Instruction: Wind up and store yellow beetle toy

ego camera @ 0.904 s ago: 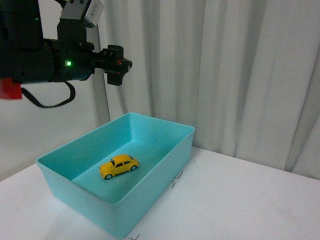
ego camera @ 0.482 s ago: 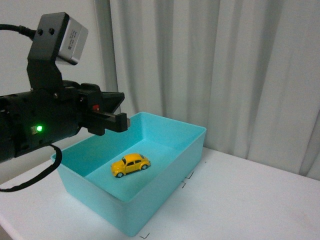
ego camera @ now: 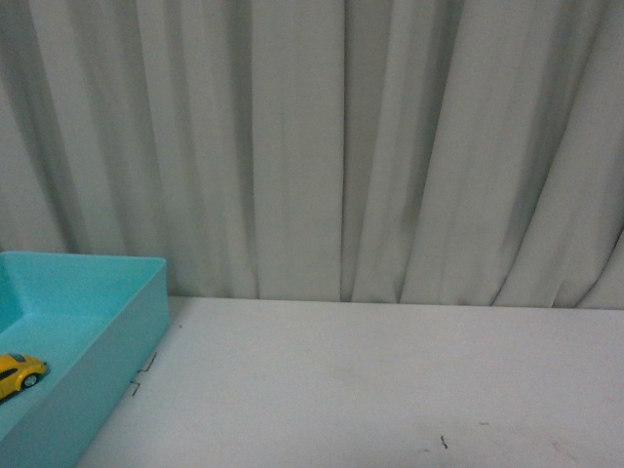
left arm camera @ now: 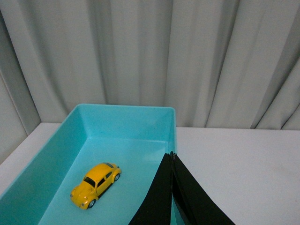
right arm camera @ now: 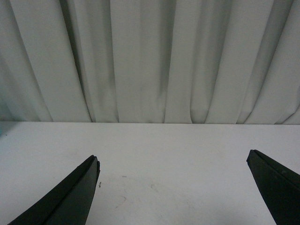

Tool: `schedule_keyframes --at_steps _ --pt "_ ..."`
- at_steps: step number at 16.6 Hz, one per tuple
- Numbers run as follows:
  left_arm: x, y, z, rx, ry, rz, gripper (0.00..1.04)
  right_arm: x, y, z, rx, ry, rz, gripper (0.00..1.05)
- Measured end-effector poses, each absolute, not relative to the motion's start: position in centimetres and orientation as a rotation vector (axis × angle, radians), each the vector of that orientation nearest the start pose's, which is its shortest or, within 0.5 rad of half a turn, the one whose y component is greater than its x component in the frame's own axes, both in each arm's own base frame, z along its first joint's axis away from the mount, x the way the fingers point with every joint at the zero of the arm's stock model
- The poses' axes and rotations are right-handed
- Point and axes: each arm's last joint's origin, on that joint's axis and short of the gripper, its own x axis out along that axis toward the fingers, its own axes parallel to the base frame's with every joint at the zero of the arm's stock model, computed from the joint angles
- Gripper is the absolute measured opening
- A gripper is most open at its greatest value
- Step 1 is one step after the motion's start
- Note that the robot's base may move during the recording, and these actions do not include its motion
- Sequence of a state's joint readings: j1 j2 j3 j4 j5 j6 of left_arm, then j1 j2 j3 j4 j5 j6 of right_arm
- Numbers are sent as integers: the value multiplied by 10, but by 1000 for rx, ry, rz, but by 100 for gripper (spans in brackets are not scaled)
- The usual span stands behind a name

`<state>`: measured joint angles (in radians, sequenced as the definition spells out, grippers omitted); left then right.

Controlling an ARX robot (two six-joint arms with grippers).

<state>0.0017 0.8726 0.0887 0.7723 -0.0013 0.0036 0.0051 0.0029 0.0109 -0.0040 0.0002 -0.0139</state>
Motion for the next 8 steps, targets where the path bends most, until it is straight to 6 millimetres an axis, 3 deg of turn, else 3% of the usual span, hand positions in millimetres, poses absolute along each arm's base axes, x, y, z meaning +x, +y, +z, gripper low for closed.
schedule_keyframes --at_steps 3,8 --pt "147 0 158 4 41 2 2 97 0 167 -14 -4 5 98" --pt "131 0 168 4 -1 1 2 97 0 167 -14 -5 5 98"
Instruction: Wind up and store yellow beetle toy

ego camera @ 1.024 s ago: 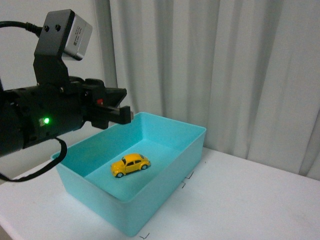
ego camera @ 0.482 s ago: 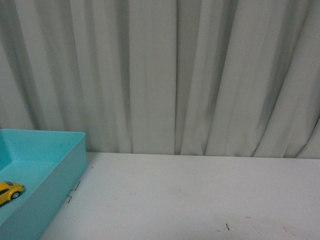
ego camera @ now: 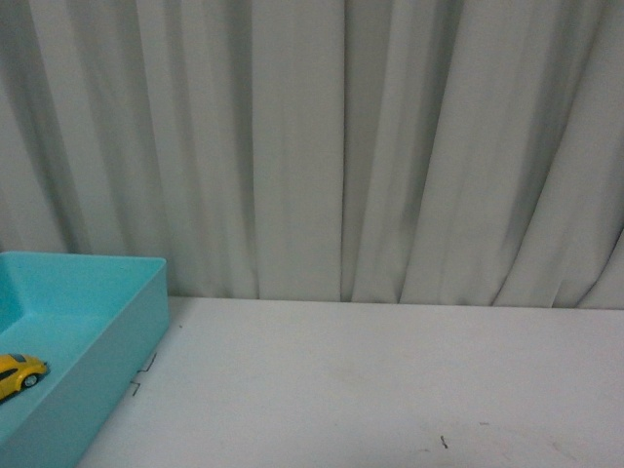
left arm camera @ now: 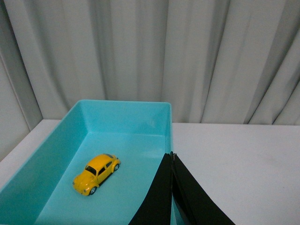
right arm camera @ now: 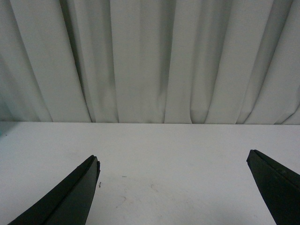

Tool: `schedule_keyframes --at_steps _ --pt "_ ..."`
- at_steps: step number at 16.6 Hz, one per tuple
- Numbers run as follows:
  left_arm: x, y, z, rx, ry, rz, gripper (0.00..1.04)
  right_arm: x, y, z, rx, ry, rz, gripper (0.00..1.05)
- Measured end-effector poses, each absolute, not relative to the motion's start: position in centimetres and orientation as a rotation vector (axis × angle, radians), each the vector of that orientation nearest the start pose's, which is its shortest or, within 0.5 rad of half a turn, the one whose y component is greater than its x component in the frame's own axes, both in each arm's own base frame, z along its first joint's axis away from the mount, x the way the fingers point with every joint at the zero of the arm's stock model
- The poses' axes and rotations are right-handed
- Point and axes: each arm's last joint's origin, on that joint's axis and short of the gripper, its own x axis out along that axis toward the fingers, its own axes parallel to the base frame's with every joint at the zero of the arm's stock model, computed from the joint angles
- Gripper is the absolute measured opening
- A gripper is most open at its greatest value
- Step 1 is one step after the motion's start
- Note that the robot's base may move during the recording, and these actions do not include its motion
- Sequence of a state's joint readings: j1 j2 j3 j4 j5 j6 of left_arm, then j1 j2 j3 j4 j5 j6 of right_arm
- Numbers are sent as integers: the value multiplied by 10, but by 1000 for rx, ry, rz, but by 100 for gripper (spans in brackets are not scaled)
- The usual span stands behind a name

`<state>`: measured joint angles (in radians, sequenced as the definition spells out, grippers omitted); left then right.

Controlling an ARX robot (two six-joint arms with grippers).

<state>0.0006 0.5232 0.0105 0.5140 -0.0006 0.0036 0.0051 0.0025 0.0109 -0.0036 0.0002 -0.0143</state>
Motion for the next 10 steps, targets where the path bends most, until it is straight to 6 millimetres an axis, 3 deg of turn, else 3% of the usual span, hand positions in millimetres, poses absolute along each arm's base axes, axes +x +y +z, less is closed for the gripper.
schedule_keyframes --at_steps 10 --pt "115 0 170 4 -11 1 2 97 0 167 -14 -4 5 98"
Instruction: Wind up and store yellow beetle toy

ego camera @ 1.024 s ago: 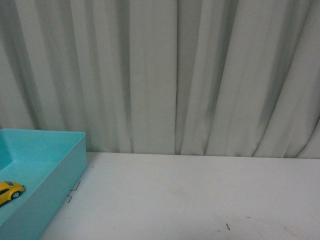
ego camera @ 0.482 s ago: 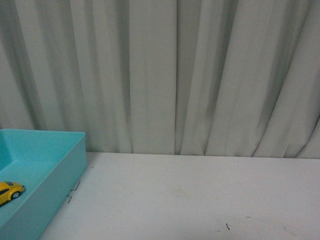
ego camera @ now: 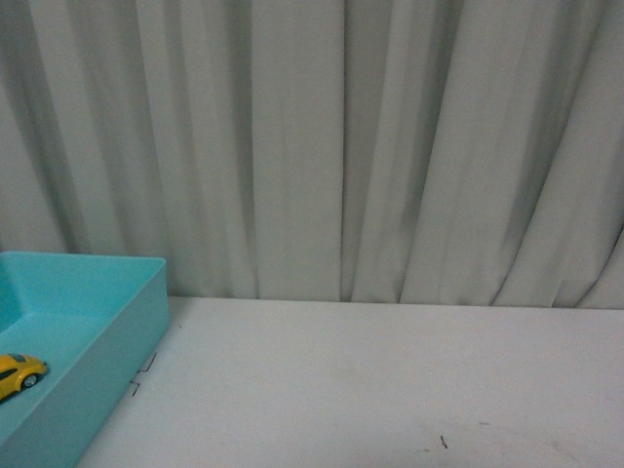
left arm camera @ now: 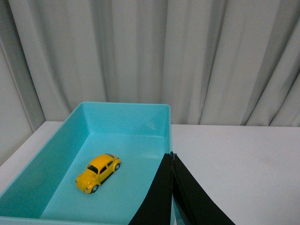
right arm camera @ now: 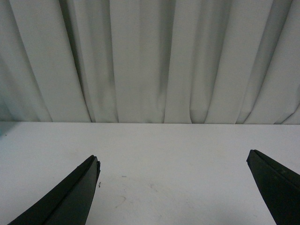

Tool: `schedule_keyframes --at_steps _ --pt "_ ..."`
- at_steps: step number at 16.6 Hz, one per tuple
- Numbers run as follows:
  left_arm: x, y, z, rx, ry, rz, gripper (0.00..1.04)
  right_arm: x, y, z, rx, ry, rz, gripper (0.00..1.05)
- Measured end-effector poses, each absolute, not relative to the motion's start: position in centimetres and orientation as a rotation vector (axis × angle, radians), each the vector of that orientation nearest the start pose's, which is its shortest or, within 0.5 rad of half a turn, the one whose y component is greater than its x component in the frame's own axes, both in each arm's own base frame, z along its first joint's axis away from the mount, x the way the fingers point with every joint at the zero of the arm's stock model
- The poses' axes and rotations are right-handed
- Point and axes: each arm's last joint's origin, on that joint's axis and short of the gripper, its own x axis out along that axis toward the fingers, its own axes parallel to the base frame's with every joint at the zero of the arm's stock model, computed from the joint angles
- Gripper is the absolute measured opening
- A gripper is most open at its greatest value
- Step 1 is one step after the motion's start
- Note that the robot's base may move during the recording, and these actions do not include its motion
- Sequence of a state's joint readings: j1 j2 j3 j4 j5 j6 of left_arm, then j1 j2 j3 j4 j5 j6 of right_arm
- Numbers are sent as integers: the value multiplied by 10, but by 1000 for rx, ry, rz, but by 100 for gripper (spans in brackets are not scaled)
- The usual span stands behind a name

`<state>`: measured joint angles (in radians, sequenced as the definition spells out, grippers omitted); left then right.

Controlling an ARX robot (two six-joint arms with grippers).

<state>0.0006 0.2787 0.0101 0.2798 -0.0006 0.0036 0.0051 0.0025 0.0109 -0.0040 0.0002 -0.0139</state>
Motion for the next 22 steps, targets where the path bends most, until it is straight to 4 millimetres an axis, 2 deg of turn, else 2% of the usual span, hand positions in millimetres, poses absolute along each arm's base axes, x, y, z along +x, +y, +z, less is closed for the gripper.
schedule_keyframes --at_steps 8,11,12,19,20,21,22 --pt "108 0 169 4 -6 1 2 97 0 167 -14 -5 5 98" --pt "101 0 163 4 46 -3 2 97 0 167 -14 -5 4 98" --pt "97 0 167 4 -5 1 2 97 0 167 -14 -4 5 98" --pt "97 0 166 3 -1 1 2 97 0 167 -14 -4 5 98" --pt "97 0 166 3 -2 1 26 97 0 167 -14 -4 5 98" --pt "97 0 166 3 -1 1 46 97 0 167 -14 -4 5 98" --pt "97 0 166 3 -1 1 57 97 0 167 -14 -5 5 98"
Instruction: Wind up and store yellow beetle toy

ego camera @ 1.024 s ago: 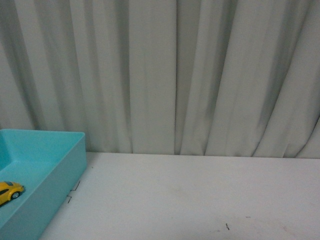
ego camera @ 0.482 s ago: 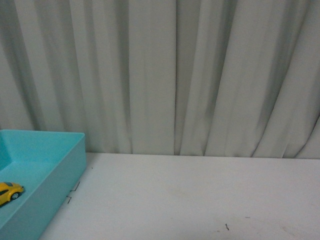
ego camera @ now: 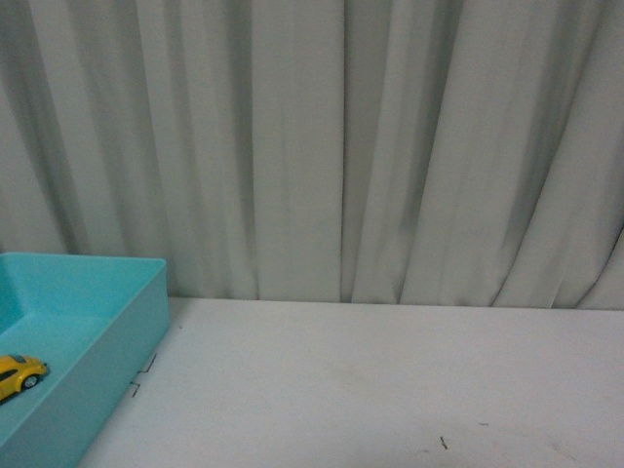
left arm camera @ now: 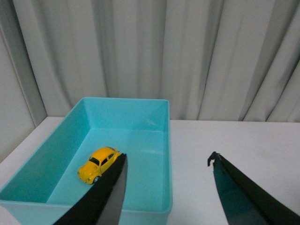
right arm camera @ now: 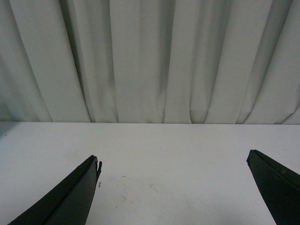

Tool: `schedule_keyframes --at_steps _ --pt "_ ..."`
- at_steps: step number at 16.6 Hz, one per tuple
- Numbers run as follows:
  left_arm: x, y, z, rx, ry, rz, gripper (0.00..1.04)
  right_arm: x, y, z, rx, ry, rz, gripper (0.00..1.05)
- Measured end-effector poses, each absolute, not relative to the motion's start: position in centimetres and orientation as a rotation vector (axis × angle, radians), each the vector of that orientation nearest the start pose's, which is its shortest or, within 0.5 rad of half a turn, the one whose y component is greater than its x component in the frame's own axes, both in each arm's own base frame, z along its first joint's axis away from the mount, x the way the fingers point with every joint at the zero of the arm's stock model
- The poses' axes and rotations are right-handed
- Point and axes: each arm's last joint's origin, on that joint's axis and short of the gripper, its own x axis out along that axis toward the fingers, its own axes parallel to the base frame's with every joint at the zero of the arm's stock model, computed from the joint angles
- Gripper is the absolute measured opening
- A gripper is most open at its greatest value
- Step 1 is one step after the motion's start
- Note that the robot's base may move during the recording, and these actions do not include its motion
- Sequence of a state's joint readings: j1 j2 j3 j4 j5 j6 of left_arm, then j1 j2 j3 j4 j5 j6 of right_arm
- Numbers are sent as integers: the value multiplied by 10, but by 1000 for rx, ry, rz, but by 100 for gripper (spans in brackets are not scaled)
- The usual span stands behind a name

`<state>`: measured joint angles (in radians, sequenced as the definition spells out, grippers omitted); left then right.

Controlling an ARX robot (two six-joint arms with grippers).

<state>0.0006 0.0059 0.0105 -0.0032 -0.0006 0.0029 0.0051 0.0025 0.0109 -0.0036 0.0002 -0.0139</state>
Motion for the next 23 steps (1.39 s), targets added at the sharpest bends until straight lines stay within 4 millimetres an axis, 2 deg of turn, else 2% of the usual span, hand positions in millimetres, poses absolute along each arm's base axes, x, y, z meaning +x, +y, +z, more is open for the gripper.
schedule_keyframes --at_steps 1,4,5,23 --pt "97 0 166 3 -1 1 71 97 0 167 -14 -4 5 98" --pt "97 0 166 4 -1 1 100 97 0 167 -14 -4 5 98" --pt "97 0 166 3 0 1 98 97 0 167 -14 -4 5 98" --pt "97 0 166 3 -2 1 98 97 0 167 -14 -4 5 98"
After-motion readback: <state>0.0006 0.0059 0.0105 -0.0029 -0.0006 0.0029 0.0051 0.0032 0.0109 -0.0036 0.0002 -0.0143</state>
